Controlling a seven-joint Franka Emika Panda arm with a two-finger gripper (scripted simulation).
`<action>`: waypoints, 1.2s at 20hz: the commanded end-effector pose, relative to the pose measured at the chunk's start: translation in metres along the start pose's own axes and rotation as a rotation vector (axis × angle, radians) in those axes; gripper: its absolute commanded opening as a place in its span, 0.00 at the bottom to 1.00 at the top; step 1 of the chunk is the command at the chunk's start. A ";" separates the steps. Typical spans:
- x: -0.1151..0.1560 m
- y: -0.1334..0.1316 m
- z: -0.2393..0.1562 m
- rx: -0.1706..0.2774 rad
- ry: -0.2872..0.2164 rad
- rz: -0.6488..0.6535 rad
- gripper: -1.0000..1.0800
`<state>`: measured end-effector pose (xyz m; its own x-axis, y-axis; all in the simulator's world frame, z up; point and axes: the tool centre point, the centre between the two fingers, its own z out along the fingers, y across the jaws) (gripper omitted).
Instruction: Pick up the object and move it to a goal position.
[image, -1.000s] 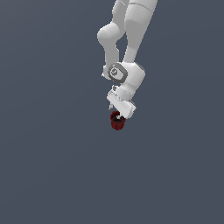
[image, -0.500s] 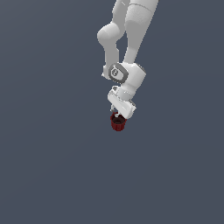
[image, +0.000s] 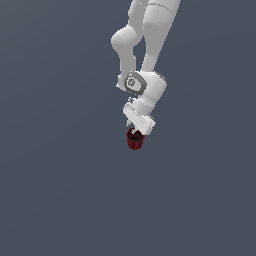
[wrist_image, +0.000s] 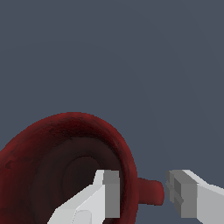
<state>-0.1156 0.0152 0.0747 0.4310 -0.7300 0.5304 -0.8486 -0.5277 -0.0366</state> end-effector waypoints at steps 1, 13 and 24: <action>0.001 -0.002 -0.004 0.002 0.000 0.001 0.00; 0.014 -0.012 -0.050 0.000 -0.005 0.001 0.00; 0.035 -0.028 -0.119 -0.002 -0.008 0.001 0.00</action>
<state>-0.1139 0.0530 0.1843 0.4338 -0.7331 0.5238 -0.8493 -0.5268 -0.0340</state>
